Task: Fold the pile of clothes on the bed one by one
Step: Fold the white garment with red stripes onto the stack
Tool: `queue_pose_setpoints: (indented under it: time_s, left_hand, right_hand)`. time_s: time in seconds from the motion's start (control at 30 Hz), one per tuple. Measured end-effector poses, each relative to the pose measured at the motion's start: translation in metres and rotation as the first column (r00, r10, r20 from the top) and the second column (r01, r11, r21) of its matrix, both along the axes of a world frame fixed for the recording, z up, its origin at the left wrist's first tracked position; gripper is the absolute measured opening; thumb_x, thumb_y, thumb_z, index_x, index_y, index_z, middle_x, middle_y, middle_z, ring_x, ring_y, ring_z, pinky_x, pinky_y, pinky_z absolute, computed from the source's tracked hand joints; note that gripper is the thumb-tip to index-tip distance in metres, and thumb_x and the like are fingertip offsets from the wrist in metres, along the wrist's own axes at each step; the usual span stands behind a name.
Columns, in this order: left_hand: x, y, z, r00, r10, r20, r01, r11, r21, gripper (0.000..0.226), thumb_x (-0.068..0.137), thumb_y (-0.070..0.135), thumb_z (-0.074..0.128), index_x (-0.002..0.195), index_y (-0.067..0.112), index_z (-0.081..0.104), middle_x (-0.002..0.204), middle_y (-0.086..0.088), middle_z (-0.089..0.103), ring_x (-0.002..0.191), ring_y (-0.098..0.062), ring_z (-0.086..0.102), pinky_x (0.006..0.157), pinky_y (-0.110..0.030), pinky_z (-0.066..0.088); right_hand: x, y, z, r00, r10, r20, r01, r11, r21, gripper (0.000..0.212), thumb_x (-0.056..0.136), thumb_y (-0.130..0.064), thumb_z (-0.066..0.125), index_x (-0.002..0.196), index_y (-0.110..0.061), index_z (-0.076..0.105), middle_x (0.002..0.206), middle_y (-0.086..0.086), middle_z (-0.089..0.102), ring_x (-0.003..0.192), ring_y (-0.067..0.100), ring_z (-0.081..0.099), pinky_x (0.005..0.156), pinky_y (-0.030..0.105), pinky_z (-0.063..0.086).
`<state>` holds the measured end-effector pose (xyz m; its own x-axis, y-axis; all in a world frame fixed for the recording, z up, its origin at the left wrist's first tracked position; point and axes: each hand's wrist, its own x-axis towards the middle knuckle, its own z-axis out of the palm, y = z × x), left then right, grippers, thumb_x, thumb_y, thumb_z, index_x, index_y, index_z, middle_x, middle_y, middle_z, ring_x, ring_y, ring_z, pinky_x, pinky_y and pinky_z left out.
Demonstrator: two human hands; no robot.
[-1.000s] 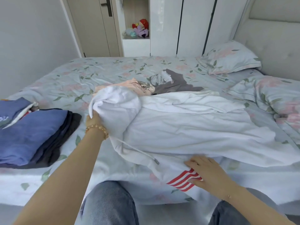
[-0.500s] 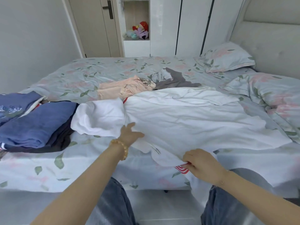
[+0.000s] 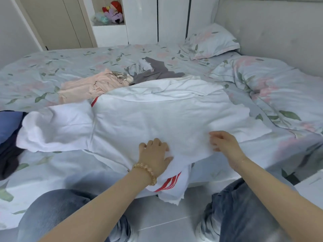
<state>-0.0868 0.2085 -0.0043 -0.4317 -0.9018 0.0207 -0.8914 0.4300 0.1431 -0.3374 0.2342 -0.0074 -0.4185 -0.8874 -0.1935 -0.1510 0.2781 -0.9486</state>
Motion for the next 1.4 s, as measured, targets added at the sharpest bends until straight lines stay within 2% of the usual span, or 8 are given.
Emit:
queue_pose_setpoints:
  time_s: [0.23, 0.37, 0.67, 0.9, 1.07, 1.2, 1.33, 1.4]
  left_hand:
    - [-0.109, -0.011, -0.015, 0.951, -0.303, 0.065, 0.304, 0.953, -0.003, 0.076, 0.082, 0.055, 0.061, 0.142, 0.023, 0.028, 0.134, -0.004, 0.033, 0.118, -0.025, 0.038, 0.090, -0.036, 0.035]
    - [-0.131, -0.014, -0.024, 0.916, -0.279, 0.287, 0.310, 0.948, -0.068, 0.086, 0.080, 0.018, 0.064, 0.149, 0.024, 0.013, 0.140, -0.007, 0.026, 0.117, -0.027, 0.035, 0.084, -0.034, 0.035]
    - [-0.115, -0.016, 0.000, 0.916, -0.400, -0.027, 0.401, 0.915, 0.052, 0.035, 0.085, 0.006, 0.049, 0.118, 0.017, 0.051, 0.116, 0.004, 0.047, 0.105, -0.017, 0.043, 0.084, -0.028, 0.044]
    - [-0.104, -0.007, -0.019, 0.879, -0.441, -0.179, 0.461, 0.883, 0.087, 0.051, 0.069, 0.014, 0.032, 0.112, 0.015, 0.060, 0.104, -0.001, 0.056, 0.094, -0.021, 0.052, 0.079, -0.030, 0.043]
    - [-0.113, 0.006, -0.039, 0.898, -0.414, 0.151, 0.429, 0.899, -0.085, 0.089, 0.074, 0.042, 0.070, 0.147, 0.026, 0.021, 0.143, -0.008, 0.041, 0.122, -0.027, 0.048, 0.093, -0.043, 0.045]
    - [-0.122, 0.000, -0.042, 0.904, -0.275, 0.327, 0.317, 0.945, -0.083, 0.111, 0.084, 0.006, 0.060, 0.144, 0.030, -0.030, 0.159, -0.008, -0.012, 0.145, -0.027, 0.006, 0.115, -0.048, 0.018]
    - [-0.112, -0.004, -0.034, 0.937, -0.327, 0.127, 0.339, 0.937, -0.086, 0.092, 0.069, -0.010, 0.064, 0.148, 0.021, 0.029, 0.153, -0.008, 0.028, 0.138, -0.027, 0.034, 0.107, -0.039, 0.039]
    - [-0.096, -0.004, -0.027, 0.929, -0.369, -0.008, 0.364, 0.920, -0.145, 0.065, 0.048, -0.008, 0.075, 0.106, 0.019, 0.065, 0.115, -0.002, 0.060, 0.100, -0.022, 0.061, 0.062, -0.027, 0.055]
  right_hand:
    - [-0.076, -0.014, -0.014, 0.655, -0.687, 0.316, 0.680, 0.718, 0.150, 0.054, 0.086, -0.015, 0.064, 0.134, -0.007, 0.044, 0.109, 0.011, 0.054, 0.075, 0.021, 0.058, 0.060, 0.030, 0.053]
    - [-0.111, -0.019, -0.012, 0.652, -0.565, 0.505, 0.606, 0.789, 0.101, 0.025, 0.089, -0.010, 0.062, 0.112, -0.002, 0.056, 0.086, 0.012, 0.053, 0.058, 0.020, 0.063, 0.044, 0.022, 0.053]
    - [-0.165, -0.011, 0.000, 0.661, -0.563, 0.496, 0.632, 0.774, 0.035, 0.033, 0.086, -0.020, 0.071, 0.066, -0.016, 0.045, 0.042, -0.007, 0.035, 0.037, 0.010, 0.027, 0.039, 0.021, 0.025]
    - [-0.166, 0.011, -0.017, 0.753, -0.565, 0.337, 0.467, 0.820, 0.332, 0.019, 0.098, -0.014, 0.051, 0.079, -0.012, 0.048, 0.073, 0.007, 0.050, 0.058, 0.017, 0.049, 0.048, 0.033, 0.047]
    - [-0.153, 0.007, -0.009, 0.755, -0.566, 0.333, 0.480, 0.821, 0.309, 0.005, 0.098, -0.007, 0.047, 0.100, -0.004, 0.051, 0.085, 0.013, 0.055, 0.073, 0.027, 0.056, 0.055, 0.040, 0.056]
    - [-0.151, 0.011, -0.013, 0.787, -0.461, 0.409, 0.379, 0.885, 0.269, 0.020, 0.089, -0.028, 0.067, 0.099, -0.012, 0.060, 0.086, 0.007, 0.062, 0.068, 0.021, 0.061, 0.045, 0.024, 0.053]
    - [-0.158, 0.008, -0.017, 0.671, -0.553, 0.493, 0.543, 0.820, 0.181, 0.023, 0.091, -0.029, 0.062, 0.102, -0.010, 0.056, 0.067, 0.004, 0.055, 0.046, 0.014, 0.053, 0.037, 0.019, 0.043]
    - [-0.156, 0.005, -0.015, 0.601, -0.562, 0.569, 0.612, 0.781, 0.125, 0.020, 0.093, -0.027, 0.058, 0.098, -0.008, 0.057, 0.064, 0.003, 0.055, 0.038, 0.011, 0.051, 0.038, 0.019, 0.043]
